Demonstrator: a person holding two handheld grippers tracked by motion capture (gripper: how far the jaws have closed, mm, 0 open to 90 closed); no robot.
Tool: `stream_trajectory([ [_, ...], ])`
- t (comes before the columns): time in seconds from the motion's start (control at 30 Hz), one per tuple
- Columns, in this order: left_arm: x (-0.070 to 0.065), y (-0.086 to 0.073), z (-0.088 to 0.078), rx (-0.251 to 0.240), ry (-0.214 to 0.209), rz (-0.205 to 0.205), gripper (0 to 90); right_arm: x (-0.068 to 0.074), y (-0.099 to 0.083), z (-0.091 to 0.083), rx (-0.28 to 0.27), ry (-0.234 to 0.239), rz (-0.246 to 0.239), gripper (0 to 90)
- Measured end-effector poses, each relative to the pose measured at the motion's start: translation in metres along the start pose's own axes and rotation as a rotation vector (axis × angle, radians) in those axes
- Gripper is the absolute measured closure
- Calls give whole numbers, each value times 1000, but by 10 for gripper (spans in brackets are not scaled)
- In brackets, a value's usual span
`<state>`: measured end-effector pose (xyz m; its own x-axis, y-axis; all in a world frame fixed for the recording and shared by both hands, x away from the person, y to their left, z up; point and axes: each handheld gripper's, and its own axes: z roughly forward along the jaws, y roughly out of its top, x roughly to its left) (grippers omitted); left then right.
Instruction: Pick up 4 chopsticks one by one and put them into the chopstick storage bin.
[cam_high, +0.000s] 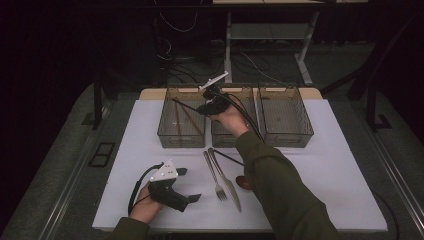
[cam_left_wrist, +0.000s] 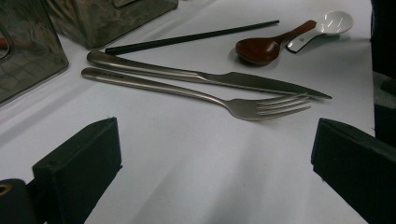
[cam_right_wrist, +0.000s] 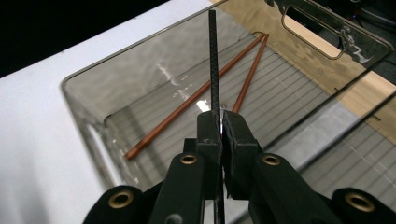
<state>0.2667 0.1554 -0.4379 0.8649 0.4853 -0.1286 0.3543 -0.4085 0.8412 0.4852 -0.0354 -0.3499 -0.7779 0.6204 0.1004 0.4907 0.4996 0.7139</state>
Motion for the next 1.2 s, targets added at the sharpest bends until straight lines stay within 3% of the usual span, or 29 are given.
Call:
stream_trajectory([
  [0.4,1,1,-1,-11,-13,1,4,4,19,35,49,-57,18,857],
  [0.73,1,1,0,-6,-26,4,4,9,24,51,67,-38,29,848],
  [0.97,1,1,0,-2,-28,4,4,9,24,45,54,-26,20,749],
  [1.2,1,1,1,2,-25,6,4,6,21,33,22,32,24,620],
])
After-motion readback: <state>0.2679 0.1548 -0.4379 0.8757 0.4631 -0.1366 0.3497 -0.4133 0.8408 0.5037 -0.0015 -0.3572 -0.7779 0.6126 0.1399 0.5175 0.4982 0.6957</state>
